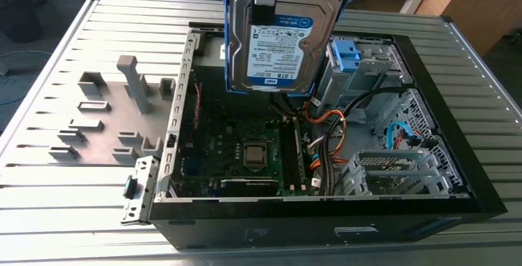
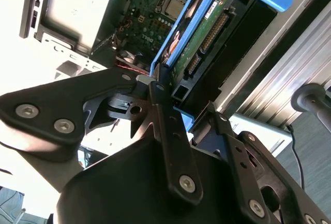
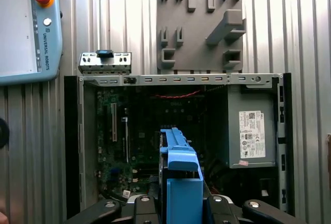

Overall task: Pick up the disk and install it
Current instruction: 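Pick up the disk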

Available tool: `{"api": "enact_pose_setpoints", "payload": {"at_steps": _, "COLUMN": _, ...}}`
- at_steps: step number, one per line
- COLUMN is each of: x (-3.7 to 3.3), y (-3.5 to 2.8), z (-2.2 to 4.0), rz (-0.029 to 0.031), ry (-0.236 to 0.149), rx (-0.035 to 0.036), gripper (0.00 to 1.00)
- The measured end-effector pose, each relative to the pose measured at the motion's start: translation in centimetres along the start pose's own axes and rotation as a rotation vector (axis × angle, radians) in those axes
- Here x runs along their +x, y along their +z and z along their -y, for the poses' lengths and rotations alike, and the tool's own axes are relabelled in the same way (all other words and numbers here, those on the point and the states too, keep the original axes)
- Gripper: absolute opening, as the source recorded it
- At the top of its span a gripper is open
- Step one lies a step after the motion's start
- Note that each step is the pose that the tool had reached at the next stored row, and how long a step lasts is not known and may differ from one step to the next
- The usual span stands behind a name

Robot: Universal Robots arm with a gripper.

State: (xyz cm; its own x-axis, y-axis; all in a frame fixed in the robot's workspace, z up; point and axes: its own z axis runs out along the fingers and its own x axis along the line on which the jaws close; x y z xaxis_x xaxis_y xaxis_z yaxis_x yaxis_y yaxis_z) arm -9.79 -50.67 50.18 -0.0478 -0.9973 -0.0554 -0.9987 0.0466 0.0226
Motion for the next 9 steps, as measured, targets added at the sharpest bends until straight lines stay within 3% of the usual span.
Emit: {"api": "enact_pose_setpoints", "payload": {"at_steps": 9, "x": 0.27, "y": -0.01, "z": 0.01, "rz": 0.0, "ry": 0.0, "rx": 0.0, "gripper": 0.36}}
